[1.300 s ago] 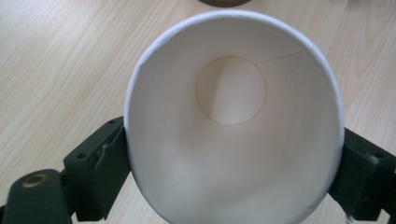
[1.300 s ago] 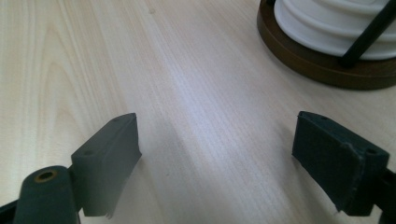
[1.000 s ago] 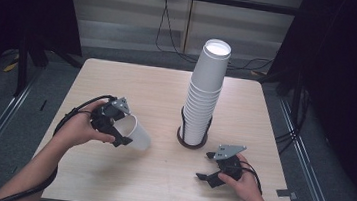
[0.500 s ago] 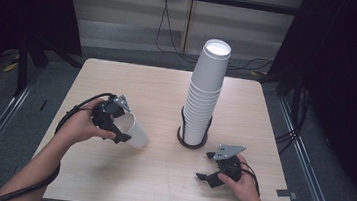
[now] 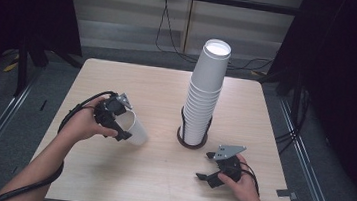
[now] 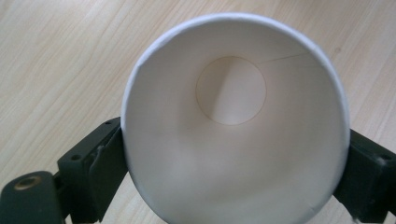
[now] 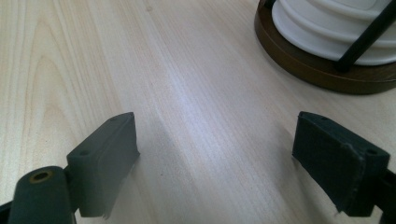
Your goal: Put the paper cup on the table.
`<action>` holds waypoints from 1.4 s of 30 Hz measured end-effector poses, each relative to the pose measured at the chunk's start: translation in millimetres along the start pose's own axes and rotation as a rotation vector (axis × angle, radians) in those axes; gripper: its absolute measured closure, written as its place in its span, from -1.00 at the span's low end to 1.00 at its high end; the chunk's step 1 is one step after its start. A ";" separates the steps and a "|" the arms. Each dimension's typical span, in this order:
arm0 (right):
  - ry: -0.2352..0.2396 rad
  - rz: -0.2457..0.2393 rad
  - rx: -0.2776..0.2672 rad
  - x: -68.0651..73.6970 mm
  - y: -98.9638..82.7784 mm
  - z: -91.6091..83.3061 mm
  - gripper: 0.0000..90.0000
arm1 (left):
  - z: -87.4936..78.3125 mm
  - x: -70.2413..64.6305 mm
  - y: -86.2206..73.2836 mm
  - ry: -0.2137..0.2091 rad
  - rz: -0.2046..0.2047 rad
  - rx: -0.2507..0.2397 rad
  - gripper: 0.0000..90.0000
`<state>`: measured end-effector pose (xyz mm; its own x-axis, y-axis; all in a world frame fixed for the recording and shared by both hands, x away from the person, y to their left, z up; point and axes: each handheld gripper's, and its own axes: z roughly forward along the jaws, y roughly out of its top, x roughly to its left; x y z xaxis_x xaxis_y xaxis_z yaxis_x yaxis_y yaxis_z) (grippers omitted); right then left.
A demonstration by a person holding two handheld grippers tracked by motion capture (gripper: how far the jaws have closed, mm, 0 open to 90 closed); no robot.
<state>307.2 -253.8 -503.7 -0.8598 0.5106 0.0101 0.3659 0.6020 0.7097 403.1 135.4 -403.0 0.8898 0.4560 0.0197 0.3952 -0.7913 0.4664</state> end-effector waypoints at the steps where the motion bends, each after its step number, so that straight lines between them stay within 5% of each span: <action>1: 0.001 0.000 0.000 0.0 0.0 0.0 -0.70 | 0.8 0.2 0.4 -0.002 -0.007 0.003 -0.79; 14: -0.001 0.003 -0.001 0.4 -0.1 0.0 -0.70 | 10.7 1.0 4.5 -0.005 -0.024 -0.028 -0.83; 22: -0.001 0.003 -0.001 0.5 -0.1 0.0 -0.70 | 17.7 1.5 8.4 -0.003 0.008 -0.033 -0.85; 23: -0.001 0.004 -0.001 0.5 -0.1 0.0 -0.70 | 20.4 -0.5 8.1 -0.003 -0.028 -0.057 -0.85; 26: -0.003 0.003 -0.001 0.5 -0.1 -0.1 -0.70 | 22.2 0.8 7.5 -0.005 -0.002 -0.040 -0.85; 32: -0.003 0.004 -0.001 0.6 -0.1 -0.1 -0.70 | 26.5 -1.2 5.6 -0.019 -0.021 -0.087 -0.85; 33: -0.003 0.004 -0.001 0.6 -0.1 -0.1 -0.70 | 26.0 0.3 5.5 -0.016 0.010 -0.075 -0.85; 41: -0.003 0.003 -0.001 0.6 -0.1 -0.1 -0.70 | 28.0 -2.3 -2.8 -0.027 -0.035 -0.120 -0.81; 42: -0.003 0.004 -0.001 0.6 -0.1 -0.1 -0.70 | 27.5 -1.0 -3.7 -0.030 -0.012 -0.111 -0.81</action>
<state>306.6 -253.6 -503.7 -0.8574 0.5146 0.0107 0.3687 0.5995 0.7104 407.0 126.7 -429.0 0.8922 0.4515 -0.0123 0.3798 -0.7353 0.5613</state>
